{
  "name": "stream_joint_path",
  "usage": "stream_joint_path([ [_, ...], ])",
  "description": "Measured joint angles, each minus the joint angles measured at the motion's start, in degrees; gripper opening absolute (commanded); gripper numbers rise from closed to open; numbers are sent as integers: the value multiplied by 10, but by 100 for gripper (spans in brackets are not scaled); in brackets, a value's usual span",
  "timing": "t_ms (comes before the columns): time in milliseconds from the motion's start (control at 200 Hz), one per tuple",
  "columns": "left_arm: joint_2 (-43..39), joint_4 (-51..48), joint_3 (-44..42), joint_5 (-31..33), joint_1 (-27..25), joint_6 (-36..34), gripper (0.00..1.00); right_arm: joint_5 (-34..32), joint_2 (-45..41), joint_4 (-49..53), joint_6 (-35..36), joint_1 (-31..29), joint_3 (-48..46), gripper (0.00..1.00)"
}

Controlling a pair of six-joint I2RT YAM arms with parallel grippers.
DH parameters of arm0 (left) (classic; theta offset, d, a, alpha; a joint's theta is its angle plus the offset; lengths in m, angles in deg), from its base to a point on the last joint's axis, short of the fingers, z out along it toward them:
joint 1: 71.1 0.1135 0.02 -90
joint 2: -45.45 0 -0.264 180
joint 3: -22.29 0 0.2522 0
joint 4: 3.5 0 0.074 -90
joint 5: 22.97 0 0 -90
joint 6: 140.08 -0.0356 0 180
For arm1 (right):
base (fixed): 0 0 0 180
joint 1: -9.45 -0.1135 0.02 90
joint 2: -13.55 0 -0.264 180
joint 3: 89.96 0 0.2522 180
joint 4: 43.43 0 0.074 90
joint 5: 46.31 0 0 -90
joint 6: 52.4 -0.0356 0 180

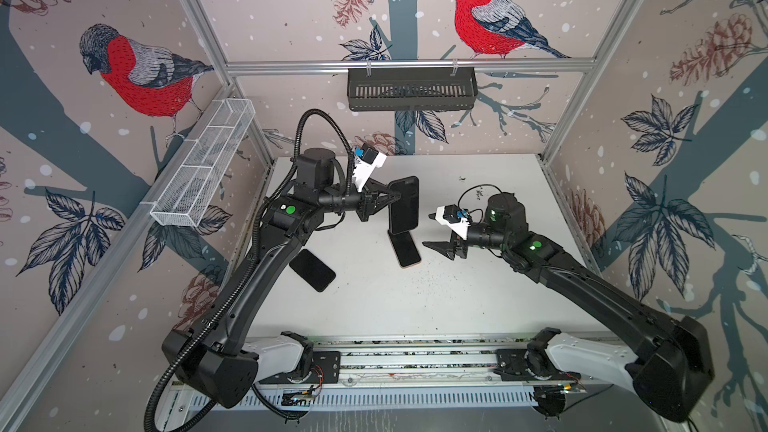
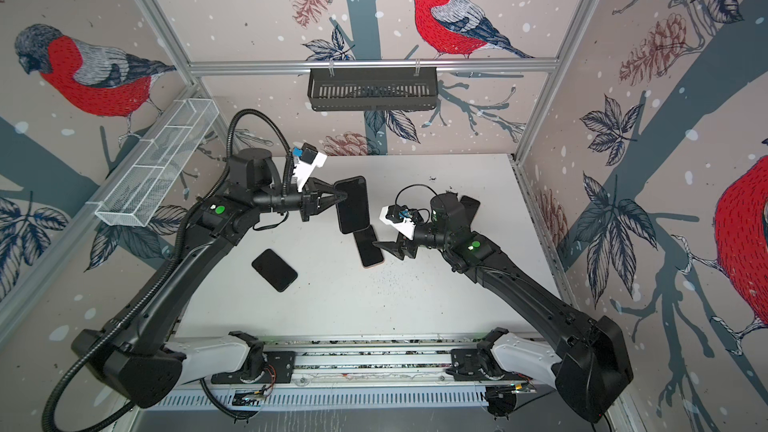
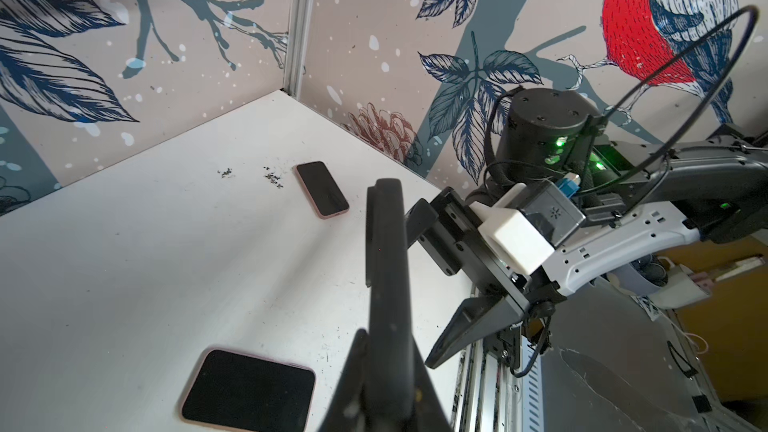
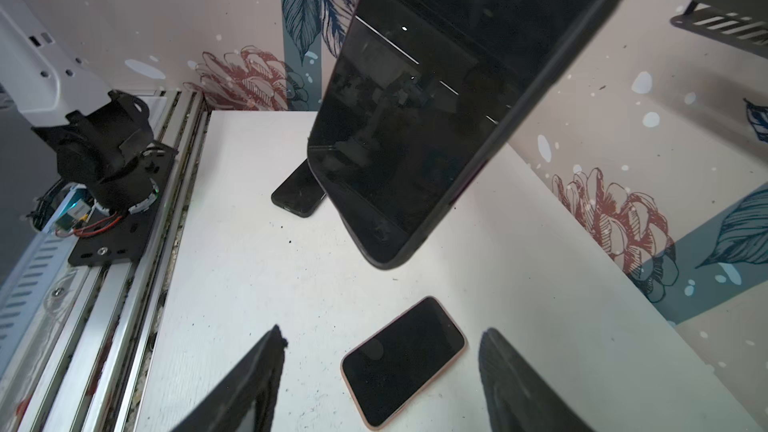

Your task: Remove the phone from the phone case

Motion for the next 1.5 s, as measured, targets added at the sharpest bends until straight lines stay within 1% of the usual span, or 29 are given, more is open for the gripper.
stream_joint_path([
  [135, -9, 1, -6, -14, 0, -9, 0, 26, 18, 15, 22, 0, 16, 65],
  [350, -17, 4, -16, -23, 0, -17, 0, 80, 30, 11, 24, -2, 26, 60],
  [485, -23, 6, -21, -32, 0, -18, 0, 101, 37, 11, 24, -2, 33, 56],
  [680, -25, 14, -28, -39, 0, -17, 0, 112, 51, 12, 25, -1, 35, 52],
  [775, -26, 15, -31, -44, 0, -17, 0, 121, 62, 10, 25, 1, 43, 48],
  [981, -30, 18, -37, -49, 0, -17, 0, 139, 80, 11, 26, 6, 49, 43],
  [1246, -31, 19, -42, -49, 0, -17, 0, 157, 88, 11, 28, 6, 51, 40],
  [1501, -31, 30, -45, -50, 0, -17, 0, 165, 98, 11, 28, 9, 55, 34],
])
